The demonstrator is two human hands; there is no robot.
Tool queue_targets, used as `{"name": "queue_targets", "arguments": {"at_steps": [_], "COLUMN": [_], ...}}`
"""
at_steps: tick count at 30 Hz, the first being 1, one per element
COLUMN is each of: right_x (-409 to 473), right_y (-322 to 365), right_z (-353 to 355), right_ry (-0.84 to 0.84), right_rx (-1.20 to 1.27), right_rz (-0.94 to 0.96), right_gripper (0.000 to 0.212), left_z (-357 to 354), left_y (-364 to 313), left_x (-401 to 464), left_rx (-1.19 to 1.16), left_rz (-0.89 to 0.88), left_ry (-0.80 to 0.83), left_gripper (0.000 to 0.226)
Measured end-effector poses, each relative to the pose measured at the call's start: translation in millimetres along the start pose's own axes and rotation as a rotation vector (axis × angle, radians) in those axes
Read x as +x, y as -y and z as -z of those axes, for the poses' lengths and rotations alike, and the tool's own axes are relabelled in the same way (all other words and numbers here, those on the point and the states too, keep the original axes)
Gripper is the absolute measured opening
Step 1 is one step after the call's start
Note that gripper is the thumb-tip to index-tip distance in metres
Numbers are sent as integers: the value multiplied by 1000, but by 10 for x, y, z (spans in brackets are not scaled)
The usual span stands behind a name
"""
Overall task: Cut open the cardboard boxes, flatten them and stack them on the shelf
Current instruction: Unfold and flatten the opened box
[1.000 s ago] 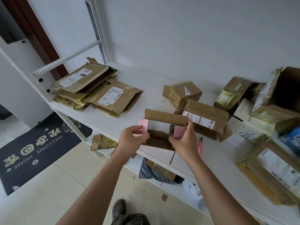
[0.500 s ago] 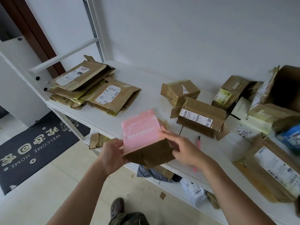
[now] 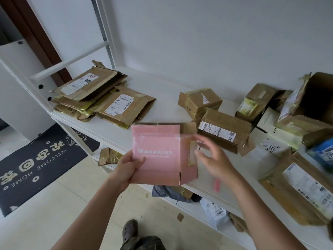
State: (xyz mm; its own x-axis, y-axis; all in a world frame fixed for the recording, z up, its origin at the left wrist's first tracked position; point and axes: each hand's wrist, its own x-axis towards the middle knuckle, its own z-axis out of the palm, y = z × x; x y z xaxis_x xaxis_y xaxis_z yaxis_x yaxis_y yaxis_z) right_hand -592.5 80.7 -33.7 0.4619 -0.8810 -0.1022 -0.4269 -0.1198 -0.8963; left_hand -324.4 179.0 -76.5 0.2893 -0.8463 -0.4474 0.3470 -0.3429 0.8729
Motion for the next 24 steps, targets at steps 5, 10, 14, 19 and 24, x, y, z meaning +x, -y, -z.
{"name": "queue_targets", "arguments": {"at_steps": [5, 10, 14, 19, 24], "right_x": [138, 203, 236, 301, 341], "right_y": [-9, 95, 165, 246, 281], "right_z": [85, 29, 9, -100, 47], "right_ry": [-119, -39, -76, -210, -183], "right_rx": [400, 576, 517, 499, 873], "right_rz": [-251, -354, -389, -446, -417], "right_gripper": [34, 27, 66, 44, 26], "left_z": [-24, -100, -205, -243, -64], "left_y": [-211, -259, -345, -358, -244], "left_x": [-72, -109, -162, -146, -67], "left_rx": [132, 472, 533, 540, 345], "left_rz": [-261, -363, -392, -398, -312], "left_ry": [-9, 21, 45, 74, -7], "left_gripper": [23, 29, 51, 52, 30]}}
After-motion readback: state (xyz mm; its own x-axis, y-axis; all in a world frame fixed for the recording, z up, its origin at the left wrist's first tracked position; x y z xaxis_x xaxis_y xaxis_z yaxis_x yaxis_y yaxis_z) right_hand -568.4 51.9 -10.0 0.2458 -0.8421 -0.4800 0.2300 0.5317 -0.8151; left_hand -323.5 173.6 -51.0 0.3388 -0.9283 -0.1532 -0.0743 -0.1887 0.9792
